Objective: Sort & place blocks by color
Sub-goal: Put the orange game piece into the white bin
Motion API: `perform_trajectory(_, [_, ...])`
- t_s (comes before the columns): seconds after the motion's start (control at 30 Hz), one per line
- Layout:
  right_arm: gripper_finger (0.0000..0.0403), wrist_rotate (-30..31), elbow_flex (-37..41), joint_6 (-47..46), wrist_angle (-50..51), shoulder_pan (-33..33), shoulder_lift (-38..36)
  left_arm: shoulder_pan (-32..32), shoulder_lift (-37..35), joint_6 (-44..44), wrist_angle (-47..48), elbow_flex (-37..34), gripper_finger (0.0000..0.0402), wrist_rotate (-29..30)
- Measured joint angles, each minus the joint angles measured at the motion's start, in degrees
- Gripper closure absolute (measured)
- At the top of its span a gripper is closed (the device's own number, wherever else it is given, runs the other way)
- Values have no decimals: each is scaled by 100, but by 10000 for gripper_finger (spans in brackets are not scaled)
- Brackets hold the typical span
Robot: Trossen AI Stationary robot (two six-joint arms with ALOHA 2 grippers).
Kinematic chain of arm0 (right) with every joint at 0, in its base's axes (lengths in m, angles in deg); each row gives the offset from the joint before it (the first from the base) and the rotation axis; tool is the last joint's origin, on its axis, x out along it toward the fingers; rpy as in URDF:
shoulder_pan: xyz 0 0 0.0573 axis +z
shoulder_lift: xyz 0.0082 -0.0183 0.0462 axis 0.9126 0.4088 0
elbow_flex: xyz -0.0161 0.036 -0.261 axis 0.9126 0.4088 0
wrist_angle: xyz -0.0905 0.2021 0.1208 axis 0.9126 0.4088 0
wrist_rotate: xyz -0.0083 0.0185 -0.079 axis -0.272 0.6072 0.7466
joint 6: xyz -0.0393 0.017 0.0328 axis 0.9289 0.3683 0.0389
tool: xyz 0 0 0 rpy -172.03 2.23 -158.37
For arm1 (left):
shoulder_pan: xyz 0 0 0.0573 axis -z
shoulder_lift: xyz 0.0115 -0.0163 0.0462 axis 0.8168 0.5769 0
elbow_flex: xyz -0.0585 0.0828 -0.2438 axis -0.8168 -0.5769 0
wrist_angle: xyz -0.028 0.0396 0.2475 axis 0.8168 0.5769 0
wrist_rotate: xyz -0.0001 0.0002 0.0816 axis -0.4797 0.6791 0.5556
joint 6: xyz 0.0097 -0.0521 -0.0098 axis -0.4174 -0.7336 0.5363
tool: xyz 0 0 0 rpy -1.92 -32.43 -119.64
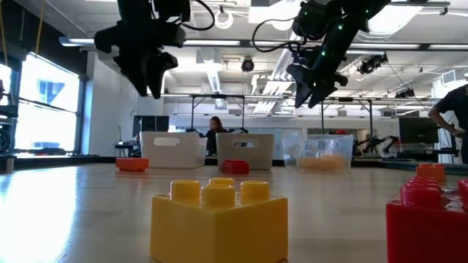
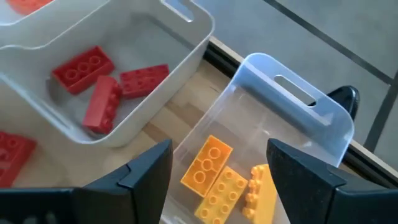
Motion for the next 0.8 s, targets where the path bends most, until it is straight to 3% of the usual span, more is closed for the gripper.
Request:
perform_trajectory(0.47, [155,108,2,-495,-1,437,0,73,128,1127,-377,-919,193,517])
perform_trajectory(0.8, [155,151,2,-620,-30,771,0,71,545,1358,-931,-1247,193,689])
